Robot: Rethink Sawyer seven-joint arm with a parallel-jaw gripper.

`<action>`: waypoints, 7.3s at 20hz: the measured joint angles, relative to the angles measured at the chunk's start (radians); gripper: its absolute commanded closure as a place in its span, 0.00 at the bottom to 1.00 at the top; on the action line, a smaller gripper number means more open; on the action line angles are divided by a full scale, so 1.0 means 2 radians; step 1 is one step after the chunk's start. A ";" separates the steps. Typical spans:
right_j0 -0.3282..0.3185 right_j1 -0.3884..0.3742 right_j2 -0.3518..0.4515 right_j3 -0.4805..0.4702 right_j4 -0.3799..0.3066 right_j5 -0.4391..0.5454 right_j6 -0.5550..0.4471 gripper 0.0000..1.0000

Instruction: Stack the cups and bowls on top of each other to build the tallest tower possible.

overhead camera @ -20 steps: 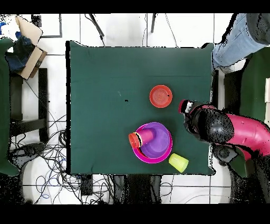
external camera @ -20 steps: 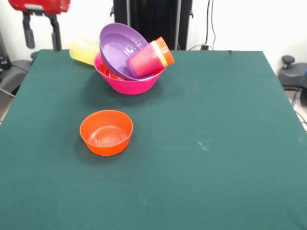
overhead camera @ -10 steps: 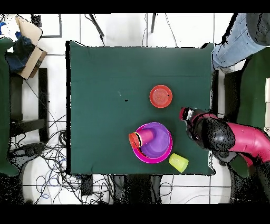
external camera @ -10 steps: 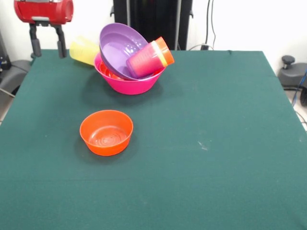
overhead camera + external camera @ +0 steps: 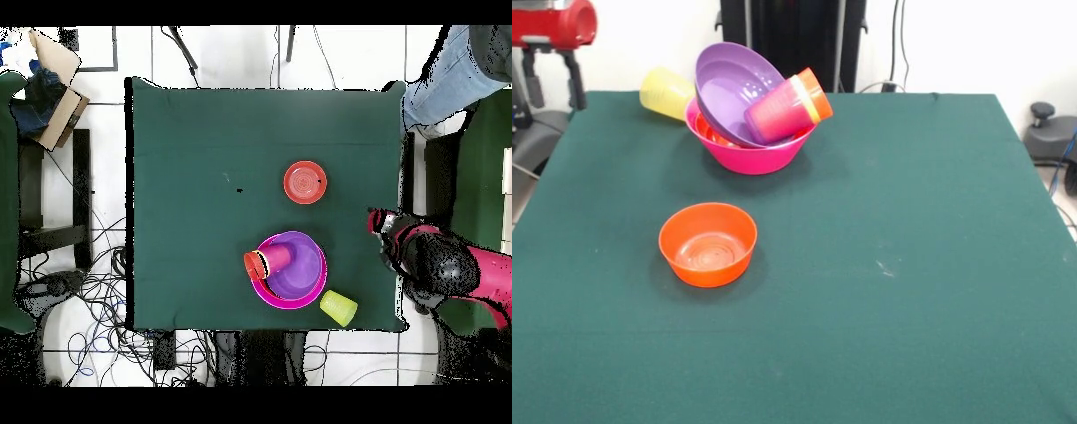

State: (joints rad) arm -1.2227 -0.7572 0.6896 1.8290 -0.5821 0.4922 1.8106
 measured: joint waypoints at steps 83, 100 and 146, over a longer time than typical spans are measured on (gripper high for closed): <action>0.065 -0.037 -0.170 0.164 -0.116 -0.174 -0.035 0.00; 0.092 0.006 -0.173 0.165 -0.111 -0.178 -0.035 0.00; 0.258 0.116 -0.219 0.088 -0.050 -0.185 -0.032 0.00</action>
State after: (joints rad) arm -0.7076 -0.5258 0.2518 2.0051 -0.6818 0.1223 1.7475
